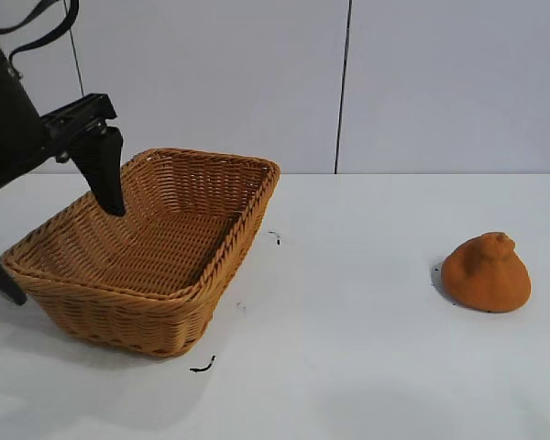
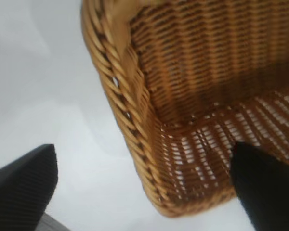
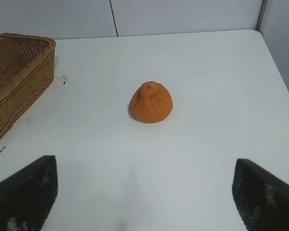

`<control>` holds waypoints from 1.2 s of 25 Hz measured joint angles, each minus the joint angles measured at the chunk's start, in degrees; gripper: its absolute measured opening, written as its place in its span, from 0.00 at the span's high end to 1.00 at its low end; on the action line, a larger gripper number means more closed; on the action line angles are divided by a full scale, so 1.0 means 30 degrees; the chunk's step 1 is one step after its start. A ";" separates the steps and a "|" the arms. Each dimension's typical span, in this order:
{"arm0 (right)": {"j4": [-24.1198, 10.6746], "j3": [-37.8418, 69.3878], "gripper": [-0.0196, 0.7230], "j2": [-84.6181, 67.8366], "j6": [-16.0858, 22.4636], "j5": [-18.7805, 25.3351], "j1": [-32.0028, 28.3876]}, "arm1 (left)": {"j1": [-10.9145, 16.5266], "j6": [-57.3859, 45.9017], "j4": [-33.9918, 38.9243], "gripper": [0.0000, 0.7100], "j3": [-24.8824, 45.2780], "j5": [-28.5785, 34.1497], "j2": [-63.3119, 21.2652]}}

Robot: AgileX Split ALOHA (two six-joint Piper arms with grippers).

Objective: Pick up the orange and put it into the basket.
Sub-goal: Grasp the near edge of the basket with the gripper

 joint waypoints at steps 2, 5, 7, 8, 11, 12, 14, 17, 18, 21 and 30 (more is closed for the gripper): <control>0.0000 0.0000 0.06 0.0000 0.0000 -0.0023 0.0000 | 0.0000 -0.0108 0.0067 0.02 0.0373 -0.0368 0.0369; 0.0000 0.0000 0.06 0.0000 0.0000 -0.0025 0.0000 | 0.0000 -0.0108 0.0113 0.02 0.0952 -0.1051 0.0881; 0.0000 0.0000 0.06 0.0000 0.0000 -0.0025 0.0000 | 0.0000 -0.0108 0.0153 0.02 0.1097 -0.1651 0.1151; 0.0000 0.0000 0.06 0.0000 0.0000 -0.0025 0.0000 | 0.0000 -0.0108 0.0153 0.02 0.1097 -0.1987 0.1316; 0.0000 0.0000 0.06 0.0000 0.0000 -0.0025 0.0000 | 0.0000 0.0298 -0.0337 0.02 0.1097 -0.3099 0.1927; 0.0000 0.0000 0.06 0.0000 0.0000 -0.0025 0.0000 | 0.0000 0.0632 -0.0687 0.02 0.1097 -0.3225 0.2170; 0.0000 0.0000 0.06 0.0000 0.0000 -0.0025 0.0000 | 0.0000 0.1172 -0.1046 0.02 0.1097 -0.3321 0.2588; 0.0000 0.0000 0.06 0.0000 0.0000 -0.0025 0.0000 | 0.0000 0.1358 -0.1400 0.02 0.1097 -0.3406 0.2976; 0.0000 0.0000 0.06 0.0000 0.0000 -0.0025 0.0000 | 0.0000 0.1358 -0.1473 0.03 0.1097 -0.3443 0.3020; 0.0000 0.0000 0.06 0.0000 0.0000 -0.0025 0.0000 | 0.0000 0.1358 -0.1543 0.15 0.1097 -0.3626 0.3036; 0.0000 0.0000 0.06 0.0000 0.0000 -0.0025 0.0000 | 0.0000 0.1233 -0.1599 0.77 0.0648 -0.3114 0.3036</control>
